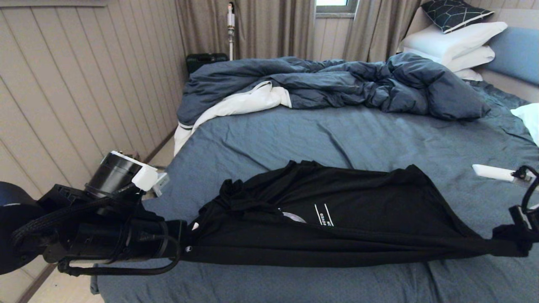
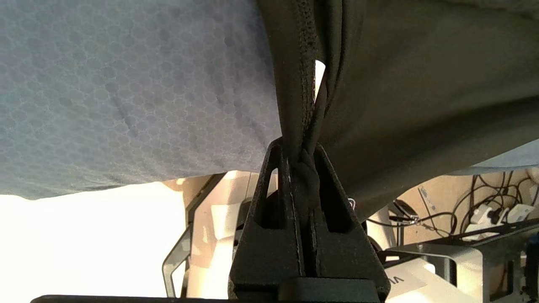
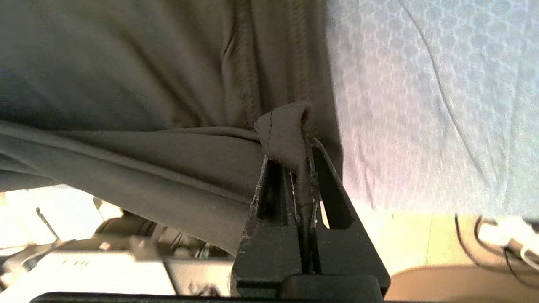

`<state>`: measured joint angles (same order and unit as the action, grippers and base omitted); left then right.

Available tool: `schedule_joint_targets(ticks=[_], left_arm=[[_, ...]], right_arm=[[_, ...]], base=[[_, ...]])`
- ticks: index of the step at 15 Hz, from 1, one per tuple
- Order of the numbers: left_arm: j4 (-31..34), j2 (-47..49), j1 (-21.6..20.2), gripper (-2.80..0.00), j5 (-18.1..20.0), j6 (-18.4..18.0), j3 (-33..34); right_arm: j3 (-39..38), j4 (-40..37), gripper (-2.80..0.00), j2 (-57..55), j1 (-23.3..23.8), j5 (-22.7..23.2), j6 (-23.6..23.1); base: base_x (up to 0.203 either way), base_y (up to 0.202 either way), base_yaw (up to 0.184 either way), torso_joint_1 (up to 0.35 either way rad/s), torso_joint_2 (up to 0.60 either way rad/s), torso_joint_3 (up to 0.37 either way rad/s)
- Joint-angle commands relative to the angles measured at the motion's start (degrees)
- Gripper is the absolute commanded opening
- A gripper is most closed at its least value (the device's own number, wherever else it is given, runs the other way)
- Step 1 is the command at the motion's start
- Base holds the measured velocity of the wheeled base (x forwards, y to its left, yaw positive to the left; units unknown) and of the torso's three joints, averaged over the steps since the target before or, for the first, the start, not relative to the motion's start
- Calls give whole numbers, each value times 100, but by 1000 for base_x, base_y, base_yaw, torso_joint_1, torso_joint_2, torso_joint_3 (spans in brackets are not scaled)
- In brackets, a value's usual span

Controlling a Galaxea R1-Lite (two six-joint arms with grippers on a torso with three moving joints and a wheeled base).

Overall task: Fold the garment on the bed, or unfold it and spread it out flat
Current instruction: Fold the black T-shirt

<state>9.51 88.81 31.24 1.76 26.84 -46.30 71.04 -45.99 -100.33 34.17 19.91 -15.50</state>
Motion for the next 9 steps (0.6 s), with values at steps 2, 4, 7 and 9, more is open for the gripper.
schedule_joint_targets(ticks=[2, 4, 7, 9], left_arm=[[174, -83, 4, -280, 0, -74, -55], [358, -188, 4, -280, 34, -144, -62], [343, -198, 4, -280, 115, -135, 110], [319, -162, 4, -280, 185, -127, 165]], right_arm=[[454, -516, -280, -48, -7, -4, -6], [563, -767, -280, -48, -21, -11, -6], [332, -725, -280, -159, -16, -13, 2], [296, -718, -280, -265, 2, -13, 3]], base=[[0, 0, 0, 0, 0, 0], [0, 0, 0, 0, 0, 0], [0, 0, 0, 0, 0, 0], [0, 0, 0, 0, 0, 0]])
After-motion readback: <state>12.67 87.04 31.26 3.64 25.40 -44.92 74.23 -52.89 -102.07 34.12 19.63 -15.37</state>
